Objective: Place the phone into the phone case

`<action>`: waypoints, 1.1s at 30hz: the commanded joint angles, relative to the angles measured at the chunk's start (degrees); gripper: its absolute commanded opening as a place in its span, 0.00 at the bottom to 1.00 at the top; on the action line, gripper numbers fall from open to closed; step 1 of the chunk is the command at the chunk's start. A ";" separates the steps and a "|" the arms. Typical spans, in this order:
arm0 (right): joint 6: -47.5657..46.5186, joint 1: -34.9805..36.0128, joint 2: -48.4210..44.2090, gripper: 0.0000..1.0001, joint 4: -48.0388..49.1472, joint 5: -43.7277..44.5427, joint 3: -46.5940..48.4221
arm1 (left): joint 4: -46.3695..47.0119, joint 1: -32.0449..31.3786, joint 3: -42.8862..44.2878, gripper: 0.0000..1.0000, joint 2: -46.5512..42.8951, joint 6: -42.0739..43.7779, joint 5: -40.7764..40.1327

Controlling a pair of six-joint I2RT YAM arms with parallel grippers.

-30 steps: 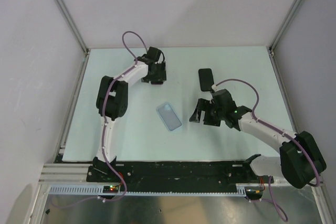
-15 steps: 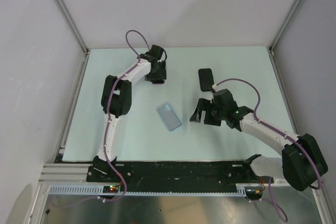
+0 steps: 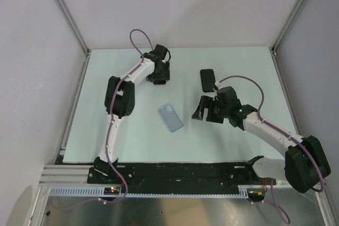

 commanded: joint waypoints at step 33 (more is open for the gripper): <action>-3.71 -1.85 1.20 0.88 -0.86 -2.29 5.61 | -11.33 0.41 15.62 0.79 8.03 4.45 1.24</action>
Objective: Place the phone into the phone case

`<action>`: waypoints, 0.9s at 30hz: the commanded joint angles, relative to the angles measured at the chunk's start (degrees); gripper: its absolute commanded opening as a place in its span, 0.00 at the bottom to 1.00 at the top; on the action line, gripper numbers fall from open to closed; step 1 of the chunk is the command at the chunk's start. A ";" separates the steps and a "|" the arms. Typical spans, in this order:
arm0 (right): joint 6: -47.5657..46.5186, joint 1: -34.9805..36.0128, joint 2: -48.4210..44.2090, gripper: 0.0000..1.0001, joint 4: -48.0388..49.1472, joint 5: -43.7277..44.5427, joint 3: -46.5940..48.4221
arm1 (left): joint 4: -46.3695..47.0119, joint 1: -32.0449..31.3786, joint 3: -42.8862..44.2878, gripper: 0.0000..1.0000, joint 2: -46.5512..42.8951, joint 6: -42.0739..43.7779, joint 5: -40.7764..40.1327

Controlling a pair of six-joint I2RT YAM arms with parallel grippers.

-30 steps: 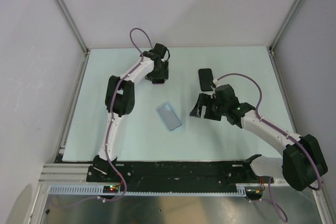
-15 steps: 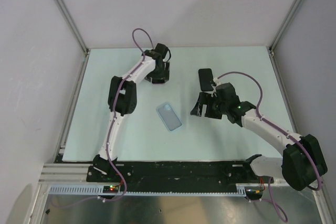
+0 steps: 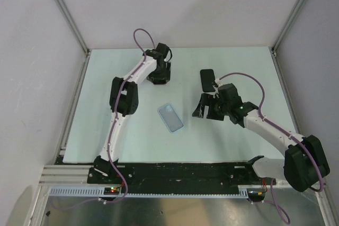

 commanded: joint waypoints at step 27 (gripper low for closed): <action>-9.37 11.09 15.82 0.77 5.47 14.65 9.49 | 7.43 -3.08 -29.02 0.71 -20.13 -2.19 -0.89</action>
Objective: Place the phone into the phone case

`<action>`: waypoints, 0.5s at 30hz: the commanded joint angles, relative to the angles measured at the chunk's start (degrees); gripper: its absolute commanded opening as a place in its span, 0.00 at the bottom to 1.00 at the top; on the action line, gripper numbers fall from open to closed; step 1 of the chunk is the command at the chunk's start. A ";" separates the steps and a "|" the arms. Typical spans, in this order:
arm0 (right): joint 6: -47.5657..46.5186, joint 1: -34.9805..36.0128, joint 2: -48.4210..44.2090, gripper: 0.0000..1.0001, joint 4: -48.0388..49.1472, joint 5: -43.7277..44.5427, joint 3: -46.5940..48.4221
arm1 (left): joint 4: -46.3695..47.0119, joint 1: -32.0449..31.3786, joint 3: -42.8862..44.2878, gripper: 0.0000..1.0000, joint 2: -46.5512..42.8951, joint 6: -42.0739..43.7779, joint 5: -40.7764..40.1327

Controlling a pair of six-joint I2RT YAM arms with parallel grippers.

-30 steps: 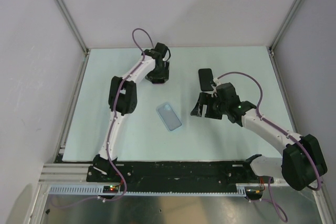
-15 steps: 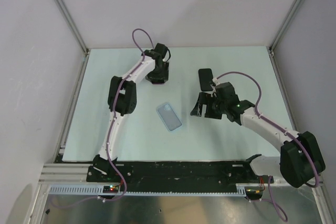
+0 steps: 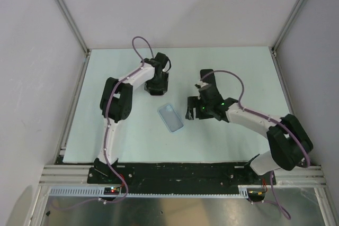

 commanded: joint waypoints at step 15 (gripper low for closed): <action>-7.53 12.25 18.04 0.37 1.94 14.70 11.65 | 9.87 -1.48 -29.94 0.71 -21.34 -3.54 -0.03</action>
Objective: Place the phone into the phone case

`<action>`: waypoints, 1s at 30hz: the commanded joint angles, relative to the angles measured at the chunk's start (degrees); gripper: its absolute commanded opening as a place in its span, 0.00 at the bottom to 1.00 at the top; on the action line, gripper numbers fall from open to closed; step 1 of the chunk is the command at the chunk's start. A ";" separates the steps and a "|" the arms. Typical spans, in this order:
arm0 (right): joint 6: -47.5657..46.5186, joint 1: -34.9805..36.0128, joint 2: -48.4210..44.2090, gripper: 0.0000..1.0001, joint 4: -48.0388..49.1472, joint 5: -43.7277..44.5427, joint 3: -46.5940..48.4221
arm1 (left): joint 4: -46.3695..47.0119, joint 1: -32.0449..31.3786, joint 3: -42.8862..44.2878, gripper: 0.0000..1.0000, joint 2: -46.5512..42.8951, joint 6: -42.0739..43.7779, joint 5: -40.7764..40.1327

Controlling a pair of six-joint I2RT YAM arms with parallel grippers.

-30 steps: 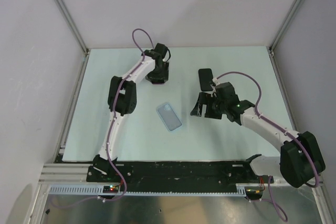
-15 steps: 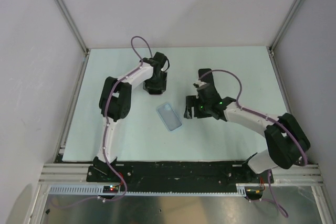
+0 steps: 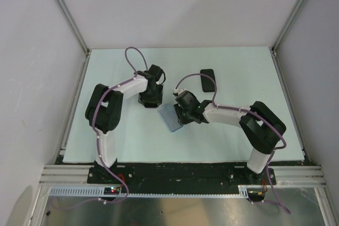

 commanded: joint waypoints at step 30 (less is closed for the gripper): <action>-1.29 -4.59 -1.37 0.51 -4.85 10.89 1.20 | 12.82 -12.55 -31.08 0.76 -25.95 -29.46 8.00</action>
